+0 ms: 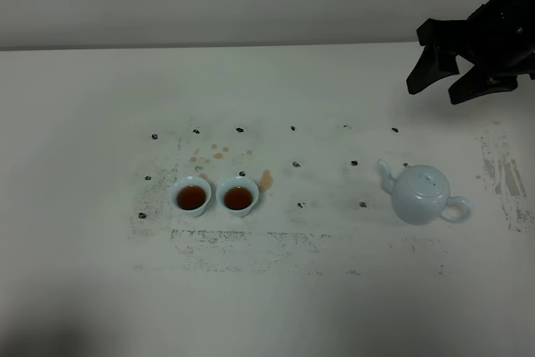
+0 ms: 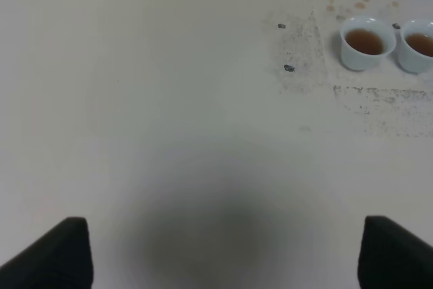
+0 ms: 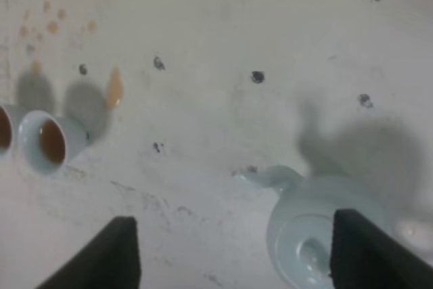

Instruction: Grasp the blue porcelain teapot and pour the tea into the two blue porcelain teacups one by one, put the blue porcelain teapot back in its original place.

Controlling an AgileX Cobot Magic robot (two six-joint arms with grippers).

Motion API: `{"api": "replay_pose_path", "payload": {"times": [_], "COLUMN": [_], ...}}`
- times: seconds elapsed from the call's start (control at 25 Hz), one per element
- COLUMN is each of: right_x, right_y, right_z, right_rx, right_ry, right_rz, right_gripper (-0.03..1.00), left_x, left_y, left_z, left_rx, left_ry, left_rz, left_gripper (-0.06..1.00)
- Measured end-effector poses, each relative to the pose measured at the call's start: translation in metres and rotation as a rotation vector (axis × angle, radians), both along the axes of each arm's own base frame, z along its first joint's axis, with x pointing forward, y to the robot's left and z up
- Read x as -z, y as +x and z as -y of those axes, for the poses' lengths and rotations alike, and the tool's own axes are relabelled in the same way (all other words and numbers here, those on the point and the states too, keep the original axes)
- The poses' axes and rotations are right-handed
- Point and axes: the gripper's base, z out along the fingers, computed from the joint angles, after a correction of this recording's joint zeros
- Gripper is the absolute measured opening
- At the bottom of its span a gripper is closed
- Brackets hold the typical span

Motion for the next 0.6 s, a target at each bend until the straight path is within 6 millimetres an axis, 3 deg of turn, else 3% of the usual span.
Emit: {"api": "replay_pose_path", "payload": {"times": [0.2, 0.6], "right_x": [-0.007, -0.03], "right_y": [0.004, 0.006], "right_z": [0.003, 0.039], "right_rx": [-0.034, 0.005], "right_ry": [-0.046, -0.376], "right_rz": [0.045, 0.128], "right_gripper": [0.57, 0.57], "left_x": [0.0, 0.0], "left_y": [0.0, 0.0], "left_z": [0.0, 0.0], "left_rx": [0.0, 0.0], "left_ry": [0.0, 0.0], "left_rz": [0.0, 0.0], "left_gripper": [0.76, 0.76]}}
